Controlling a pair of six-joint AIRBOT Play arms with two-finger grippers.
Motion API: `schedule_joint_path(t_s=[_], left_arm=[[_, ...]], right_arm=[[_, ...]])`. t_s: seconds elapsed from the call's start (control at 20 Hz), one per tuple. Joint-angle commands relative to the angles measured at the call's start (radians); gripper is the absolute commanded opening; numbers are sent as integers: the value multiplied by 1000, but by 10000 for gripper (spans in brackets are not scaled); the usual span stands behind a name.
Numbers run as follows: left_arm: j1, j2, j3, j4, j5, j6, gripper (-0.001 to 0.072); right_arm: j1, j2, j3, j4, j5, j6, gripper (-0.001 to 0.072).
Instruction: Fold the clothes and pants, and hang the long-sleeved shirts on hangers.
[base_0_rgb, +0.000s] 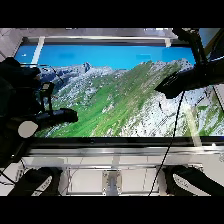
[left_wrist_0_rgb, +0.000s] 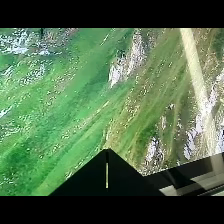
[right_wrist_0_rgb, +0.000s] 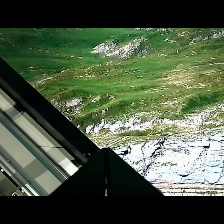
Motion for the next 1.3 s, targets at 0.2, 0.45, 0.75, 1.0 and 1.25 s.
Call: schedule_joint_path(t_s=[0.2,0.45,0.75,1.0,1.25], left_arm=[[0,-2,-6,1,14,0,23],[0,-18,-8,23,79,0,24],[190,-32,40,567,123,-338,493],[972,-33,153,645,-42,-272,492],[1357,-150,159,91,11,182,601]], right_arm=[[1,0,1,-3,1,0,43],[1,0,1,-4,0,0,43],[0,-2,1,-6,-291,2,44],[1,-1,1,24,-345,3,44],[1,-8,1,23,-396,-1,65]])
